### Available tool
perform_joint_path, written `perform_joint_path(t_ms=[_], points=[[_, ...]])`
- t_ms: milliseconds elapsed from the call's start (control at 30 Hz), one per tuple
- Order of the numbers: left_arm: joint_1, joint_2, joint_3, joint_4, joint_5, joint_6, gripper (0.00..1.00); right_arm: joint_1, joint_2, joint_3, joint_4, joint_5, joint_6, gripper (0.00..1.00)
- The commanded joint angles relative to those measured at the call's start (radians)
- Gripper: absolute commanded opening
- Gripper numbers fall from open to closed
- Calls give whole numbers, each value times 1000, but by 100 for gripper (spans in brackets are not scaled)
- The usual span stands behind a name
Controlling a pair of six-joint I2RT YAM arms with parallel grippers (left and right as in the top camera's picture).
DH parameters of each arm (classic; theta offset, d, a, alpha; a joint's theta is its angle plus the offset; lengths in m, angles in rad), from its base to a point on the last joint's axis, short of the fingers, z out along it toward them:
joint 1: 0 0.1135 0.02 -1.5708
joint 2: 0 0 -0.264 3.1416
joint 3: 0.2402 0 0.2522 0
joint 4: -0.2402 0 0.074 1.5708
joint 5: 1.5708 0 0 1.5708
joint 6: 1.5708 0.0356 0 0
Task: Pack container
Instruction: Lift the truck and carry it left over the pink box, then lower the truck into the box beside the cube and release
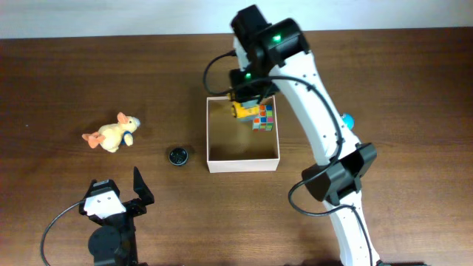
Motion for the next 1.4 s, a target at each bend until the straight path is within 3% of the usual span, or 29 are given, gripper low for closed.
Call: perform_joint_path(t_ms=[0, 967, 1367], points=[[6, -1, -8, 4, 18, 2, 99, 38, -6, -14, 35, 17, 55, 40], [6, -1, -8, 4, 18, 2, 99, 108, -6, -437, 379, 31, 295, 40], [6, -1, -8, 4, 18, 2, 99, 108, -6, -466, 429, 31, 320, 40]])
